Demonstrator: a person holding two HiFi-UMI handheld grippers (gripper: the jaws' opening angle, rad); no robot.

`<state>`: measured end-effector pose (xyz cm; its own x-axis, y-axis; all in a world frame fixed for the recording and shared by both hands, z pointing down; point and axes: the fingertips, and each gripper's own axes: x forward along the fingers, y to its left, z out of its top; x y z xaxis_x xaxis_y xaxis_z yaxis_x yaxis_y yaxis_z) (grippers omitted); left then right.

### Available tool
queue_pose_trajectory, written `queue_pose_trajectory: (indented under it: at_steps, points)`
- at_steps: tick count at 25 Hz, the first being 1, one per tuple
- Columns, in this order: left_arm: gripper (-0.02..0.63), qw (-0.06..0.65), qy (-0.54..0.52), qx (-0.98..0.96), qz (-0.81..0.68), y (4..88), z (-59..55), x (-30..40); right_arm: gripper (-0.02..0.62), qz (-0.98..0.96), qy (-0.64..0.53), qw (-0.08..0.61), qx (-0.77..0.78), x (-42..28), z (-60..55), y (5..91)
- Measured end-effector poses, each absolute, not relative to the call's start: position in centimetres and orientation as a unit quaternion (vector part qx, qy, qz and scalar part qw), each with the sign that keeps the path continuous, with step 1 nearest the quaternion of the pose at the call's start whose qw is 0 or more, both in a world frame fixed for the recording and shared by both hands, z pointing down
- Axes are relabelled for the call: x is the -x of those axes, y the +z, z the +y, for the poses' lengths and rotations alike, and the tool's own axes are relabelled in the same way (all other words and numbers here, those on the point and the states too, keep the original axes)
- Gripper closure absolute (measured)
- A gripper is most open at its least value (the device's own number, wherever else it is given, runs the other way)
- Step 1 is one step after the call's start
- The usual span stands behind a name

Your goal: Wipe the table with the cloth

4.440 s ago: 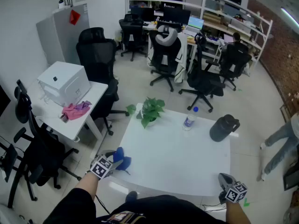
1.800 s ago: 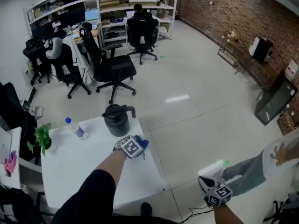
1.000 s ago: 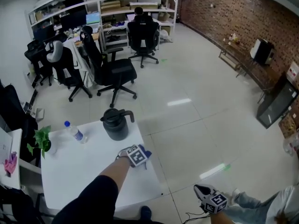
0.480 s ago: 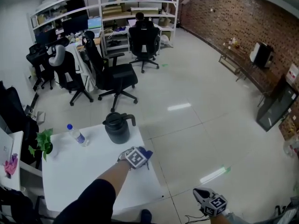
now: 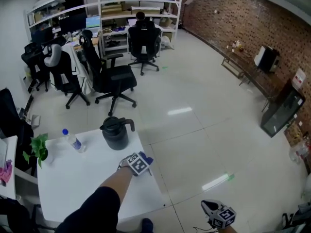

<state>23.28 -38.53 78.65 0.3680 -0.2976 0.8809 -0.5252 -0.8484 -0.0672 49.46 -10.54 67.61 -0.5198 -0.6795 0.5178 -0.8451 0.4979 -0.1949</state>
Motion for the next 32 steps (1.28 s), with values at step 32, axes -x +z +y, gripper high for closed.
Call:
queue_pose_trajectory:
  at_steps: [32]
  points:
    - [0.466,0.133,0.511,-0.808,-0.261,78.8,-38.3,-22.3,0.581,-0.841,0.240,0.200,-0.441,-49.4,-7.5,68.9]
